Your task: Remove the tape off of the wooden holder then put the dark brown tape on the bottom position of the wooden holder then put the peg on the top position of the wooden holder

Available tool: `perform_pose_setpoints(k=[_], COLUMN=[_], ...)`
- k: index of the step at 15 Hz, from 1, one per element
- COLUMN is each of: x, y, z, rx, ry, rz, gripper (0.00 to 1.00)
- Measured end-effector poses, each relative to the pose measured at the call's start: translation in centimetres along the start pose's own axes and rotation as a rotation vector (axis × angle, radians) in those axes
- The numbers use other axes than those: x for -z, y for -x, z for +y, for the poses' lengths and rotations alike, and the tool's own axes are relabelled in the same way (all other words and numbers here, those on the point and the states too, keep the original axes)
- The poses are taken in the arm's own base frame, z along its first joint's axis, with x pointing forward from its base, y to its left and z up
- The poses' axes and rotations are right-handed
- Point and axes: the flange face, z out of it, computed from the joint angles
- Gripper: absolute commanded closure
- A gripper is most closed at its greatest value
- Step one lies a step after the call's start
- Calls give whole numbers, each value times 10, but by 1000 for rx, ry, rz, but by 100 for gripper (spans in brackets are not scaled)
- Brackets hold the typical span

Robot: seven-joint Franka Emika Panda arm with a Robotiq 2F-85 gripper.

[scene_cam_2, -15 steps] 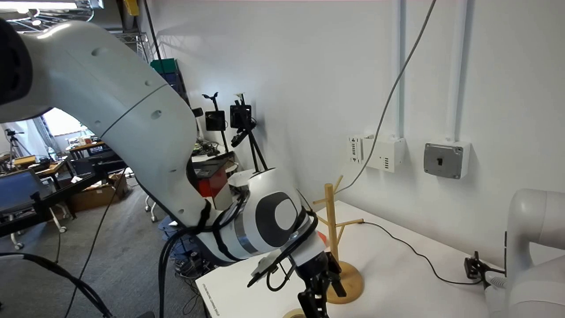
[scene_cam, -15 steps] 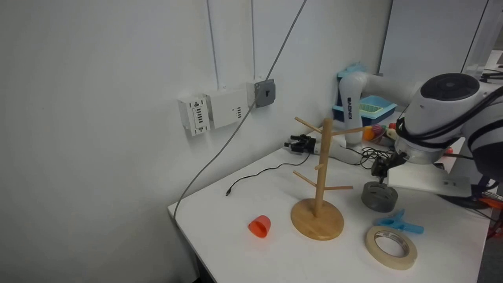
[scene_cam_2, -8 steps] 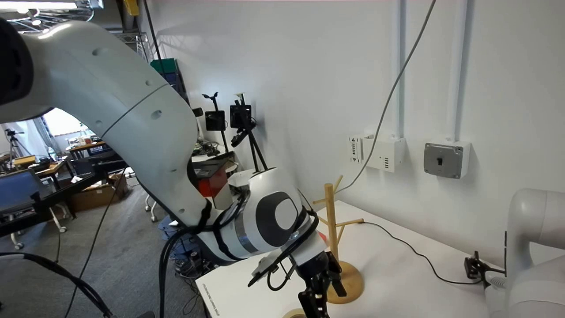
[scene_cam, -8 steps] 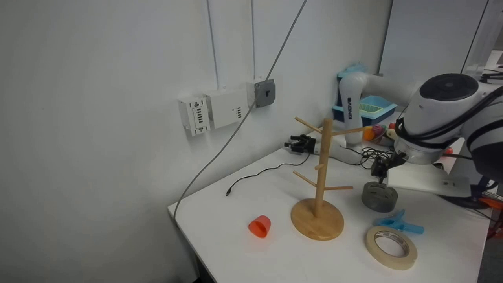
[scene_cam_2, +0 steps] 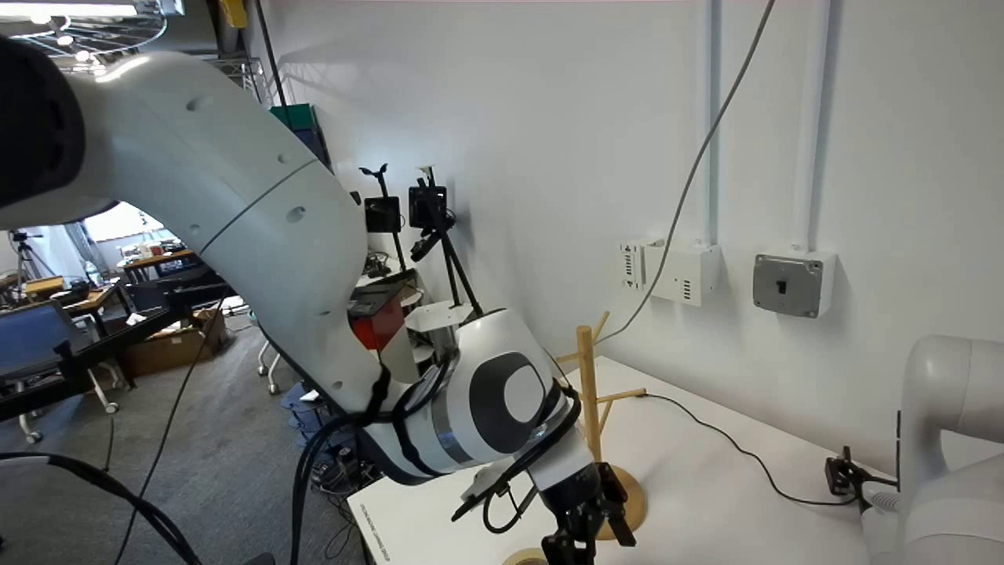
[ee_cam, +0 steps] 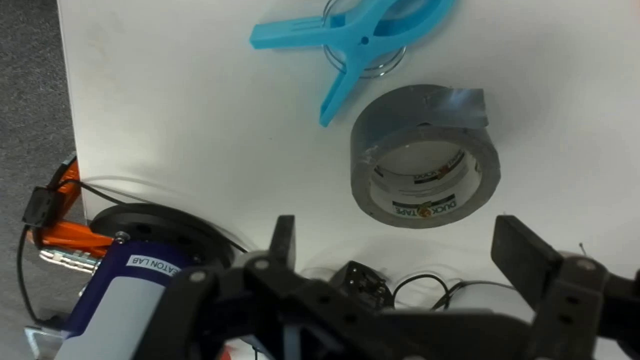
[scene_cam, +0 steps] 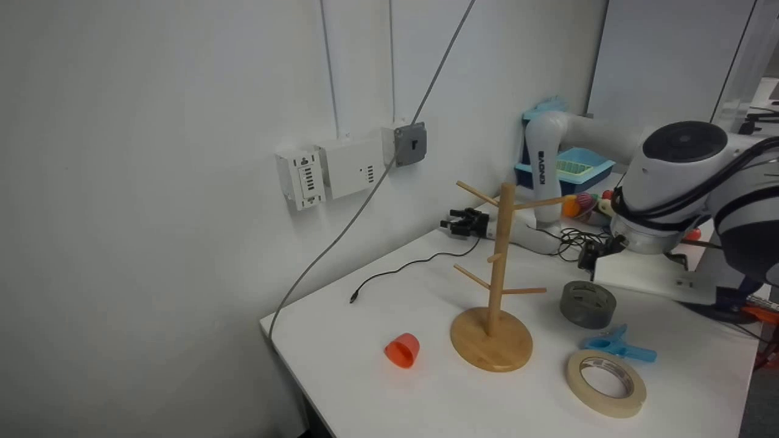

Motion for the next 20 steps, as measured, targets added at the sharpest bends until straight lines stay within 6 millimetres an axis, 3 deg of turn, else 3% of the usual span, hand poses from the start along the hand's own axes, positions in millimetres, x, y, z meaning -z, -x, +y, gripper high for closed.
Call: perform_pose_setpoints(k=[3,7,15,16,17,20], x=[-24,-52,-85,-88,-92,-101], y=[-8,-1,8,7,5,4], z=[3,-1,-22,-24,-26,-29], rx=[-48,-82,-144,-153,-160,-177], ry=[35,62,72,75,77,86], rz=[9,9,-1,0,2,6], gripper=[0,0,0,3,24,40])
